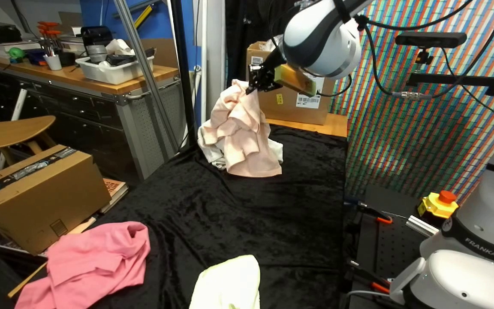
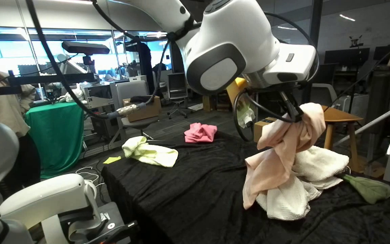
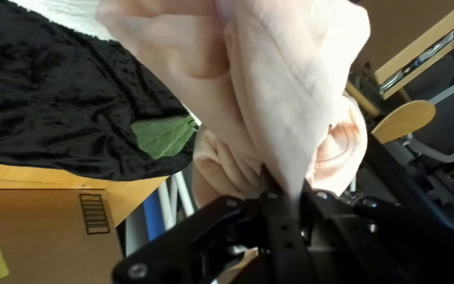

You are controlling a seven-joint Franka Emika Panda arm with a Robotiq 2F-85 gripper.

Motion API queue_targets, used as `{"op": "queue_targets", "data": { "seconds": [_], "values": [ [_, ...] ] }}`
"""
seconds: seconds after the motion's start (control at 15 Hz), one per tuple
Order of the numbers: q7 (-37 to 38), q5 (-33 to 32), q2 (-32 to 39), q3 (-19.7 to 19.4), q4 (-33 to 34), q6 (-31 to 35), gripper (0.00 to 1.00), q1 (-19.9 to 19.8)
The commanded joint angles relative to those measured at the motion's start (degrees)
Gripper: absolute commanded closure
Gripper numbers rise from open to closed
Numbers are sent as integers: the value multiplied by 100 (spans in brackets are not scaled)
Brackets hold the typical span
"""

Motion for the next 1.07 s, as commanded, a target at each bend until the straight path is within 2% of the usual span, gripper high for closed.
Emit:
{"op": "queue_targets", "data": {
  "seconds": [0.0,0.07,0.27,0.47,0.53,0.6,0.67,1.0],
  "values": [
    [940,-972,849,-225,-26,1071,92,-230],
    [824,-868,1080,-453,58,1121,92,-76],
    [548,-321,1701,-1666,331,995,92,1264],
    [685,-105,2012,-2584,567,657,92,2463],
    [713,-63,2075,-2872,629,562,66,2861],
    [764,-53,2135,-3164,701,476,65,3233],
    [810,-99,2106,-3482,743,294,60,3607],
    [1148,-494,2098,-4994,951,-379,19,5192]
  ]
}}
